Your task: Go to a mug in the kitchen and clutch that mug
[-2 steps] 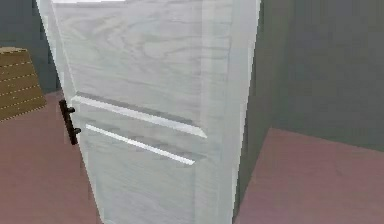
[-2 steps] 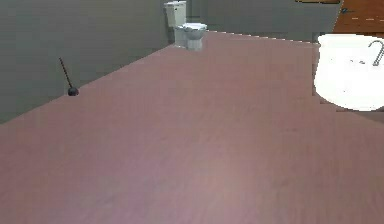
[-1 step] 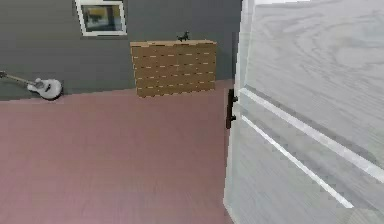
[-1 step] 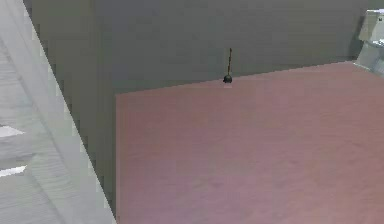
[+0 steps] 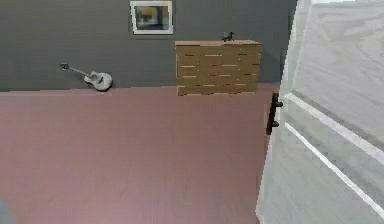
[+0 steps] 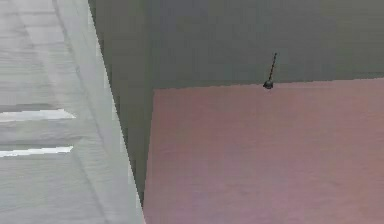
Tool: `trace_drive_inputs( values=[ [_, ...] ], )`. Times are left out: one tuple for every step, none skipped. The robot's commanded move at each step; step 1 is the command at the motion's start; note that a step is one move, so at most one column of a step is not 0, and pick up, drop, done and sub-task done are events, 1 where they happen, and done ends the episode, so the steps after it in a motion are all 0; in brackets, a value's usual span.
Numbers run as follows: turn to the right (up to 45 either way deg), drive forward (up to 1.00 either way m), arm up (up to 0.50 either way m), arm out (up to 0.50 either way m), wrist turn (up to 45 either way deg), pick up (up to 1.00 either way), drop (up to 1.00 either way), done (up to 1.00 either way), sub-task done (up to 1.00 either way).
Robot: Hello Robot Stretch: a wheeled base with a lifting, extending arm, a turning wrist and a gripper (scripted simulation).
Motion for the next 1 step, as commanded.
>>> trace_drive_inputs(
  values=[
    [0.0,1.00,0.00,0.00,0.0,0.00,0.00,0.00,0.00]
  ],
)
